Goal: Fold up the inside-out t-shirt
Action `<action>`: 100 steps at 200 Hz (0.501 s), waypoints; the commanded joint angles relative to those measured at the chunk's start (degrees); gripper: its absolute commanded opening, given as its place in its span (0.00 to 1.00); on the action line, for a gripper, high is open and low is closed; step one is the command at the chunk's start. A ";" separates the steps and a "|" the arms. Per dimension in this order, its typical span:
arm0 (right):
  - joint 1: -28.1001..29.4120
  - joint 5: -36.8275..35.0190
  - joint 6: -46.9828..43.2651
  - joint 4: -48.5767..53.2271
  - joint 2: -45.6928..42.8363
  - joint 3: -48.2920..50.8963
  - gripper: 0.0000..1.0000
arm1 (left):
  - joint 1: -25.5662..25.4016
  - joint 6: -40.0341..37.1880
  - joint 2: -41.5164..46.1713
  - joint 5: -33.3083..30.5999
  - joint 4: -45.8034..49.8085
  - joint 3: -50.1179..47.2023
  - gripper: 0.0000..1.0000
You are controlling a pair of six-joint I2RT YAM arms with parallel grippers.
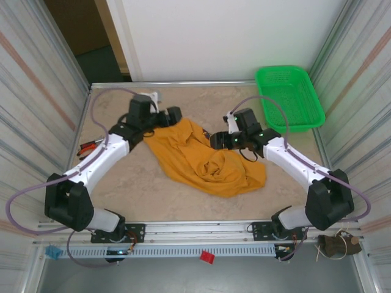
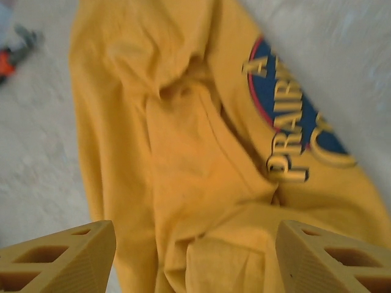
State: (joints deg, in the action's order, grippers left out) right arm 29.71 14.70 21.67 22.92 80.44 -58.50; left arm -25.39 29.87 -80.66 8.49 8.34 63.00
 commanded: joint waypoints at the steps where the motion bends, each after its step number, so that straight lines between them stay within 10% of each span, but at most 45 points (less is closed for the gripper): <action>1: 1.67 -4.58 -2.34 3.55 2.19 1.18 0.68 | -0.97 3.73 1.30 -3.25 0.48 -3.59 0.84; 44: 2.28 -1.81 -2.95 3.36 8.83 2.12 0.58 | -3.43 5.05 -0.55 -0.50 0.42 -4.38 0.84; 75: 2.03 0.20 -3.47 3.76 9.87 0.77 0.00 | -6.12 5.07 -1.67 2.11 0.81 -5.56 0.85; 100: -0.05 2.41 -3.18 4.33 6.27 -2.26 0.00 | -8.27 5.70 -2.58 3.02 -0.41 -7.80 0.85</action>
State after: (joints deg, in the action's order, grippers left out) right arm 31.42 14.22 19.03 26.13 90.28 -56.90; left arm -32.05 34.57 -82.21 9.61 8.97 57.54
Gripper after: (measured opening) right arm 0.044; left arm 0.845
